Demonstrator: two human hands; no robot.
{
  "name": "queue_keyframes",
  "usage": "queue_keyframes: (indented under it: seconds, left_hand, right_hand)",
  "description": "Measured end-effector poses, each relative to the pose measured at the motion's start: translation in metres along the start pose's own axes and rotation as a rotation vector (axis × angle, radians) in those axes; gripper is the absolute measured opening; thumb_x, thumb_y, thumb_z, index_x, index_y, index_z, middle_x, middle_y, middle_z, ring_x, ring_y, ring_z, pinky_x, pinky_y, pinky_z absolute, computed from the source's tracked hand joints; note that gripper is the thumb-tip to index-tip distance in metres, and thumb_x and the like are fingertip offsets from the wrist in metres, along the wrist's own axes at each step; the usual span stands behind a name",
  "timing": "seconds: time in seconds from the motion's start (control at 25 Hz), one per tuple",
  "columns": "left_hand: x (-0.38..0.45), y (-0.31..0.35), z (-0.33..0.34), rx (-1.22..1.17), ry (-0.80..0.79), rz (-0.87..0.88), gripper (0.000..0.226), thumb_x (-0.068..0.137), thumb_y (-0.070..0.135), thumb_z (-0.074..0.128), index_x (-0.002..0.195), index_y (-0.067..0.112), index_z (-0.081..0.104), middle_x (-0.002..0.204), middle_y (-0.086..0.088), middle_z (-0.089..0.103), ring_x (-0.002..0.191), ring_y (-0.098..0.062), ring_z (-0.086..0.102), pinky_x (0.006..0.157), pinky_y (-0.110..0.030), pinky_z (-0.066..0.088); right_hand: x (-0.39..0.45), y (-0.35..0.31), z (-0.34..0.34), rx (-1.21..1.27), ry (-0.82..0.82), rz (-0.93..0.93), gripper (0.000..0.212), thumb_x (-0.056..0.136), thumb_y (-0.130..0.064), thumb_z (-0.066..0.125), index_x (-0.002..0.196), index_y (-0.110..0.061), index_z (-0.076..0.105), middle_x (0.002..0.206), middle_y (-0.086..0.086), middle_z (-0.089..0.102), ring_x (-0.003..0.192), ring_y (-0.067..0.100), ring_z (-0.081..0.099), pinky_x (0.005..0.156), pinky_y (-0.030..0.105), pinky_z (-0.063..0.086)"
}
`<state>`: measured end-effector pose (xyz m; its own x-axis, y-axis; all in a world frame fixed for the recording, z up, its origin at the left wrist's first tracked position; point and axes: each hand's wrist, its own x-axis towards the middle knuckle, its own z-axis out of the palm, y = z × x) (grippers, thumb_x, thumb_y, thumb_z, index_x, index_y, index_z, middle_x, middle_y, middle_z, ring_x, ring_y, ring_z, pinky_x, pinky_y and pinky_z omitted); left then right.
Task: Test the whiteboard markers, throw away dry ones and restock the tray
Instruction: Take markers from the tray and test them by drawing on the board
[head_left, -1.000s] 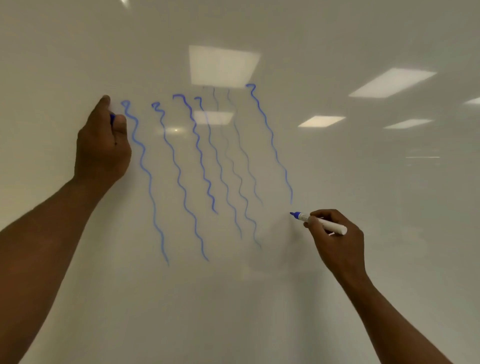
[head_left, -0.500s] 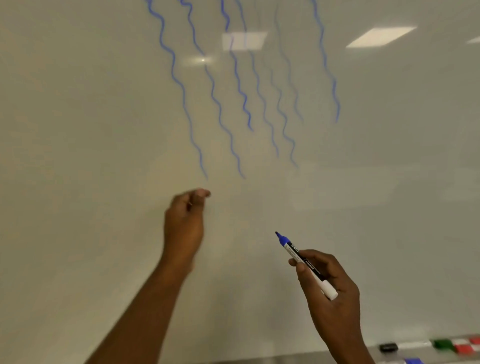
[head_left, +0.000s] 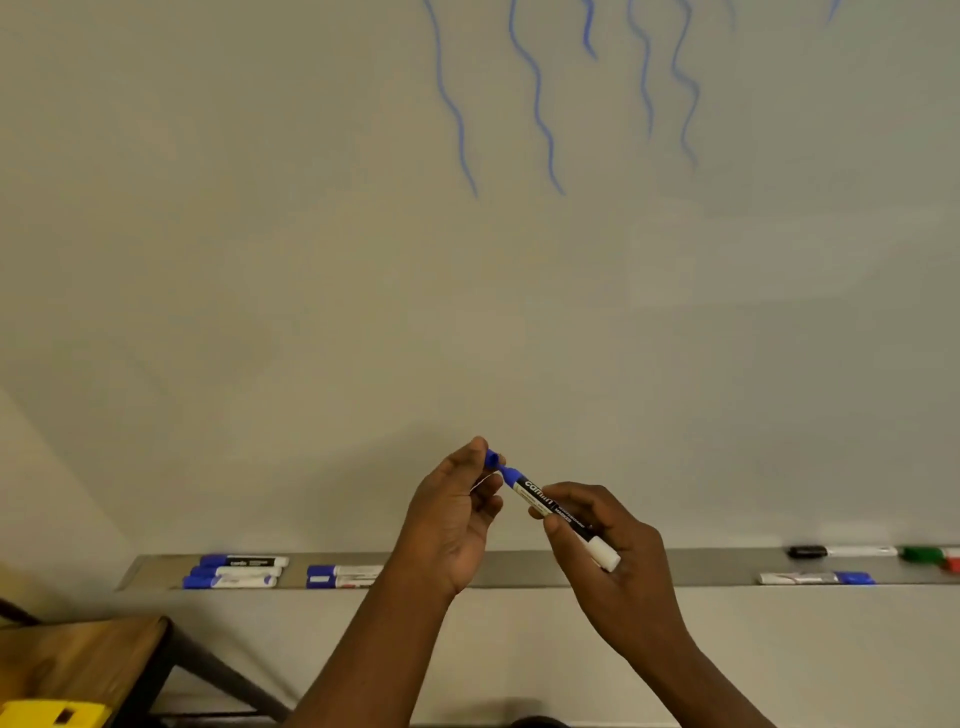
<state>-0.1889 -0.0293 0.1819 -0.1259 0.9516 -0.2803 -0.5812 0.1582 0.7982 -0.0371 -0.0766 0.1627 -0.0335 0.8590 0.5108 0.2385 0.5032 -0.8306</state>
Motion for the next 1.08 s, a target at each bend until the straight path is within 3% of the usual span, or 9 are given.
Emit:
queue_keyframes:
  seconds: [0.16,0.28,0.6,0.72,0.8,0.88,1.08]
  left_hand:
    - [-0.003,-0.007,-0.008,0.032,0.004,0.052,0.025,0.077,0.027,0.067,0.099,0.014,0.065,0.083,-0.006,0.073,0.078,-0.018,0.063,0.070,-0.029,0.049]
    - [-0.004,-0.014,-0.014,0.093,0.029,0.095,0.015,0.083,0.022,0.065,0.095,0.015,0.065,0.083,-0.005,0.073,0.080,-0.018,0.063,0.073,-0.030,0.049]
    - [0.004,-0.034,-0.042,0.032,0.130,0.103,0.011,0.082,0.013,0.066,0.092,0.011,0.064,0.084,-0.010,0.068,0.078,-0.021,0.063,0.076,-0.030,0.051]
    - [0.013,-0.043,-0.067,0.059,0.210,0.076,0.011,0.084,0.013,0.066,0.094,0.011,0.063,0.084,-0.009,0.069,0.076,-0.018,0.063,0.076,-0.030,0.051]
    - [0.017,-0.052,-0.088,0.098,0.269,0.052,0.013,0.085,0.014,0.067,0.097,0.010,0.063,0.089,-0.011,0.069,0.080,-0.020,0.065,0.075,-0.030,0.052]
    - [0.022,-0.060,-0.111,0.154,0.300,0.030,0.015,0.087,0.013,0.066,0.100,0.009,0.062,0.093,-0.011,0.070,0.086,-0.021,0.066,0.075,-0.028,0.052]
    - [0.023,-0.064,-0.157,0.277,0.329,0.008,0.014,0.091,0.009,0.061,0.105,0.010,0.060,0.099,-0.008,0.072,0.095,-0.018,0.069,0.082,-0.028,0.055]
  right_hand:
    - [-0.003,0.007,0.009,-0.051,-0.035,0.007,0.025,0.085,-0.044,0.054,0.106,-0.036,0.065,0.094,-0.018,0.070,0.081,0.011,0.066,0.066,0.013,0.048]
    - [-0.003,0.012,0.015,-0.100,-0.056,0.038,0.027,0.085,-0.049,0.051,0.107,-0.041,0.062,0.098,-0.021,0.068,0.085,0.007,0.065,0.070,0.011,0.048]
    - [-0.009,0.028,0.035,-0.076,-0.130,0.080,0.014,0.089,-0.033,0.060,0.101,-0.028,0.066,0.083,-0.015,0.066,0.065,0.006,0.059,0.055,0.007,0.039]
    - [-0.004,0.040,0.048,-0.060,-0.243,0.177,0.009,0.090,-0.031,0.062,0.098,-0.033,0.067,0.082,-0.018,0.067,0.071,0.006,0.062,0.061,0.010,0.044]
    - [-0.002,0.051,0.054,-0.091,-0.355,0.246,0.018,0.089,-0.026,0.065,0.101,-0.039,0.069,0.082,-0.024,0.069,0.077,0.005,0.065,0.068,0.014,0.051]
    - [-0.005,0.062,0.063,-0.128,-0.485,0.324,0.027,0.090,-0.021,0.066,0.105,-0.042,0.068,0.079,-0.019,0.071,0.073,0.006,0.066,0.066,0.019,0.054]
    - [-0.021,0.091,0.103,-0.295,-0.629,0.390,0.027,0.092,-0.021,0.061,0.118,-0.029,0.064,0.084,-0.017,0.069,0.072,-0.001,0.062,0.064,0.007,0.043]
